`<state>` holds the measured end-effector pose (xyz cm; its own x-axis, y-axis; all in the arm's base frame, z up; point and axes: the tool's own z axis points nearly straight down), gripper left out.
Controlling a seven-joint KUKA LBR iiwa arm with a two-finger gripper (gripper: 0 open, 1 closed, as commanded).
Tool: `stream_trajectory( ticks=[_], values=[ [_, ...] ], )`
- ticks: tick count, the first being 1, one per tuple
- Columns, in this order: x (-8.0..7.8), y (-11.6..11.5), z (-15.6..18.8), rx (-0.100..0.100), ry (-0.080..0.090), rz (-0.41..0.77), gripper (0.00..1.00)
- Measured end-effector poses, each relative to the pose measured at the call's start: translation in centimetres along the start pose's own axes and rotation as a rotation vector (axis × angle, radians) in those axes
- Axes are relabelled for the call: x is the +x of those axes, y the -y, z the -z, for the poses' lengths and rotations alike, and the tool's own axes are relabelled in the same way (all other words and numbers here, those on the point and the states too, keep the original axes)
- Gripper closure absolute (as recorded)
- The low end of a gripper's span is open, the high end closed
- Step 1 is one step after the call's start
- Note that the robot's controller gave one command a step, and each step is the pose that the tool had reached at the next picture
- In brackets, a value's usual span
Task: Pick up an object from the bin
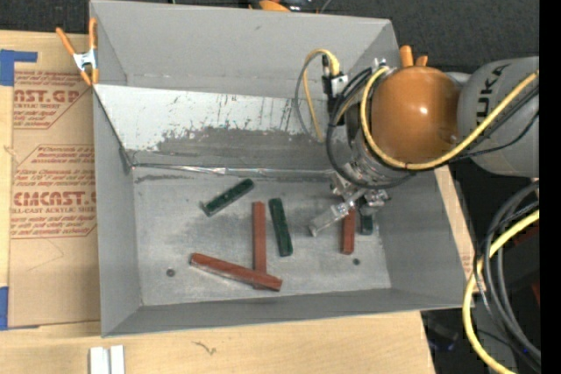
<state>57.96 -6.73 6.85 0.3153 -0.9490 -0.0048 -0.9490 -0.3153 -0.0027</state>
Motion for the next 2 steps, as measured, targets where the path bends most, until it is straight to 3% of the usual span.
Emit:
stream_trajectory(
  ticks=[1,2],
  values=[
    [0.2,0.1,0.3,0.004,-0.004,-0.003,1.00],
    [-0.9,0.6,15.4,0.005,-0.005,-0.002,1.00]
  ],
)
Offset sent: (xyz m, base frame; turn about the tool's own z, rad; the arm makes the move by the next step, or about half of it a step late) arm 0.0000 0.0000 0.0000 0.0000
